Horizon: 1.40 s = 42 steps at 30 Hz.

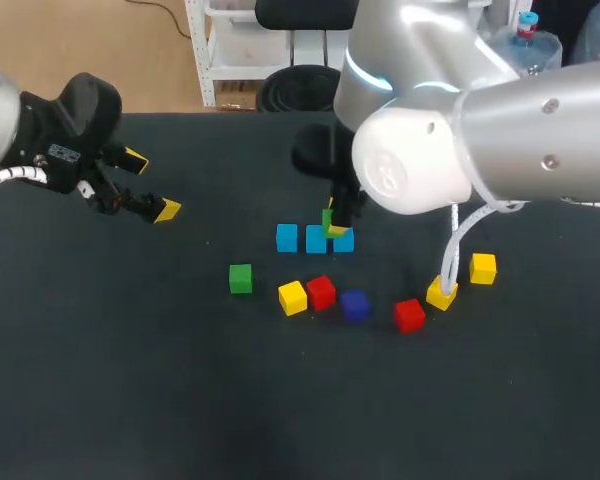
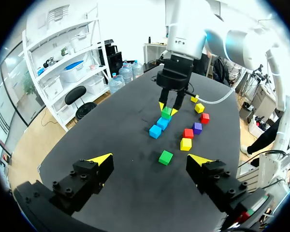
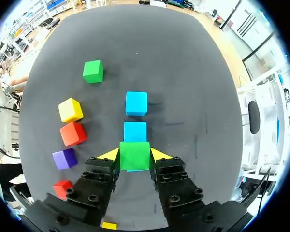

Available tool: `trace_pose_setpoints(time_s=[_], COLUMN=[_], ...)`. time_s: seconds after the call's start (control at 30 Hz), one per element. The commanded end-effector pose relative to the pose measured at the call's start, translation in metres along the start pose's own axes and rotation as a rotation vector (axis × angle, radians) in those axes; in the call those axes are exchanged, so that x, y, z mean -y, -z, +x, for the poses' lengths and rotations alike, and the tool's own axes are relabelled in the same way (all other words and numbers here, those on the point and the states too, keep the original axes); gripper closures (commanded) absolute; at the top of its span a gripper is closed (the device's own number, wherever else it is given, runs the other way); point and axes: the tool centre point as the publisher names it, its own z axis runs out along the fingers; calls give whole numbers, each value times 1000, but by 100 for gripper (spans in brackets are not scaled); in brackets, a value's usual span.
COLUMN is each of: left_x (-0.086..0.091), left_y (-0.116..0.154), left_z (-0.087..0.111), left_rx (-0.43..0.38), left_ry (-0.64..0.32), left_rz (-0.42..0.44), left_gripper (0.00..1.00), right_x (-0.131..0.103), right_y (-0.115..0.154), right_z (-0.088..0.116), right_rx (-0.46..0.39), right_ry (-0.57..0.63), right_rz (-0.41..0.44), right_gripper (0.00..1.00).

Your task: Place the blue cubes, place green cubes on the blue cubes, place the yellow cubes on the green cubes, then place the red cubes on the yellow cubes, and place purple cube on the red cubes.

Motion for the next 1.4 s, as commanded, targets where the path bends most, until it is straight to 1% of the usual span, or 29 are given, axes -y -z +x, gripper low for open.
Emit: trace_pose_setpoints(time_s=[0.03,0.8,0.9,1.1,1.2,1.27,1.4], left_x=[0,0,0,0,0,0,0], left_y=[0,0,0,0,0,0,0], left_z=[-2,-2,-2,-2,-2,-2,-2], left_rx=[-9,-9,-9,-9,-9,-9,-9], left_ry=[2,2,2,2,2,2,2], left_rz=[-3,-3,-3,-3,-3,-3,-3], left_gripper=[0,0,0,0,0,0,0], right_x=[2,3,3,3,3,3,3], right_y=[-1,-1,-1,-1,-1,-1,-2], right_z=[-1,-3,-3,-3,-3,-3,-4], right_rx=[-1,0,0,0,0,0,-1], right_ry=[1,9,11,12,14,14,15], right_rz=[-4,-10,-10,-8,-9,-9,-10], right_gripper=[100,100,97,84,84,81,82])
